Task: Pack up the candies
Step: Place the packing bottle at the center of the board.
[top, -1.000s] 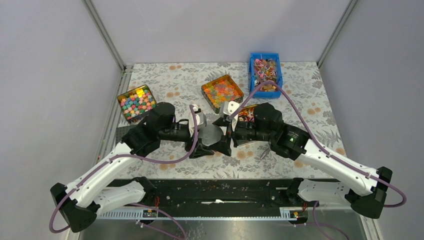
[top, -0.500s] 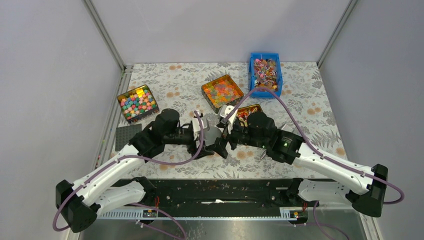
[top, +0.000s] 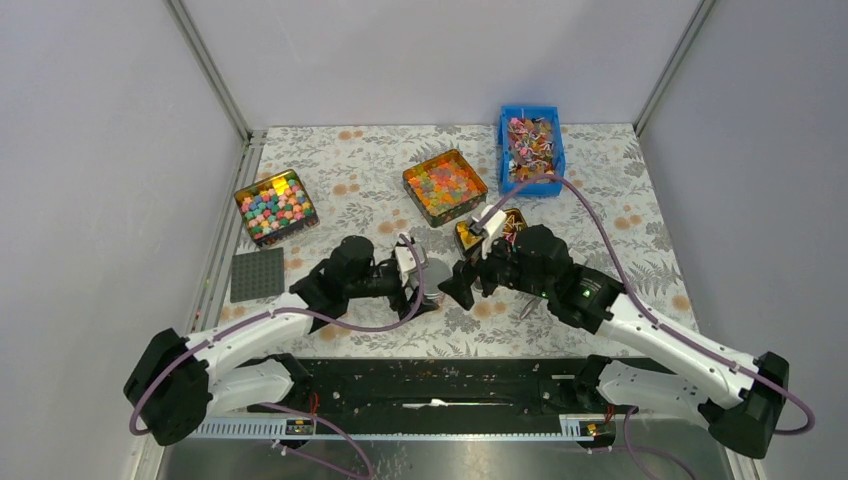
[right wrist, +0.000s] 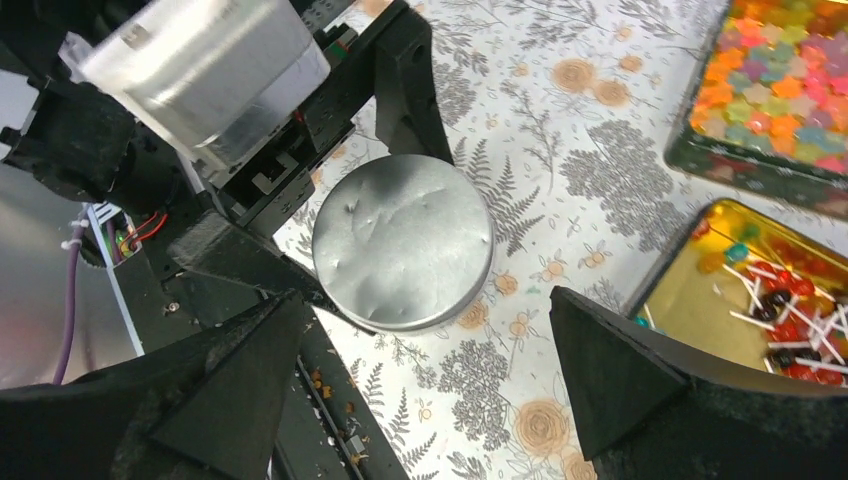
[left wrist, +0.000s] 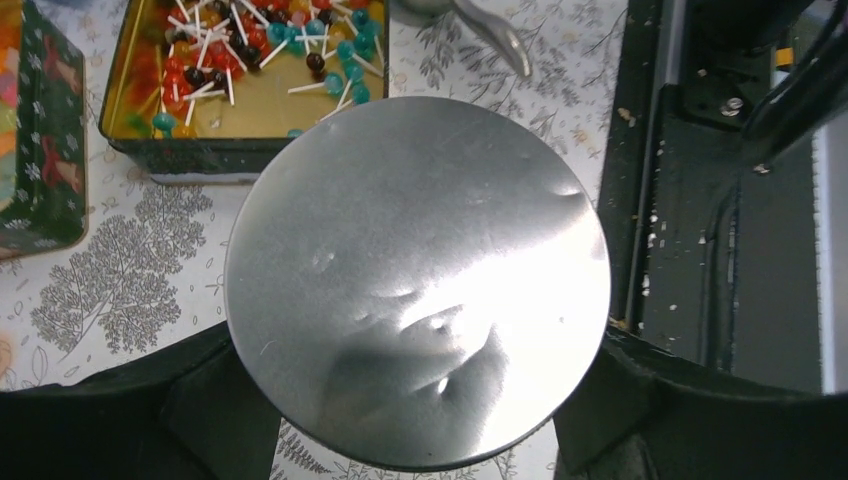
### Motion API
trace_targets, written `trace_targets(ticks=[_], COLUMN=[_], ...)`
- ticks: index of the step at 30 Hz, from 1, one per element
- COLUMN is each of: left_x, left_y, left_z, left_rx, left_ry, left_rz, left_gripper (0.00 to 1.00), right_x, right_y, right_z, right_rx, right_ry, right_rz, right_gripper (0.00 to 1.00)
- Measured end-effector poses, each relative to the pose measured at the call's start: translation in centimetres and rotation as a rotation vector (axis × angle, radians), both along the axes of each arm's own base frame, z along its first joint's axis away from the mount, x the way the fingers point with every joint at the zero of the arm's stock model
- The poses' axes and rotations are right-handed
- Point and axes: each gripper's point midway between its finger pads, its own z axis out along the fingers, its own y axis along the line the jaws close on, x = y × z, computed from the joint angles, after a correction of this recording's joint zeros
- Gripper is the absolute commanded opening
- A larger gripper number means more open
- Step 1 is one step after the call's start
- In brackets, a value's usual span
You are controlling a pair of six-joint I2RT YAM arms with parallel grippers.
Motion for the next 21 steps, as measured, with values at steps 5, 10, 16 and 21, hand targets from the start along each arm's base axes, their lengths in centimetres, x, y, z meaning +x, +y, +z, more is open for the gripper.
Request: trace_targets(ticks=[5,10,16,21], left_x=[1.5,3.2,5.0,6.1], left_y=[-0.3,-0.6,-1.0,-1.4], left_z=[-2.6,-4.8,-8.3,-10.2], left_rx=[0.024,0.042,0.056,0.056], left_ry=[0.000,-0.008,0.006,0.022], left_rz=[0.044,0.082,0.131,0.167], left_gripper=[0.18,0.19,0.23,0.32], right_x=[0.3,0.1,0.0,0.0], right_y=[-2.5,-4.2,-6.1,-7.4], right_z=[0.1,0.0,-0.7,-0.9], right_rx=[0.032,0.029,0.015,0.005], right_ry=[0.011,0.013,0.020,0.022], right_rz=[-0.076,-0.128,-0.203,-0.252], right_gripper=[1.00,0.99,1.00,1.00])
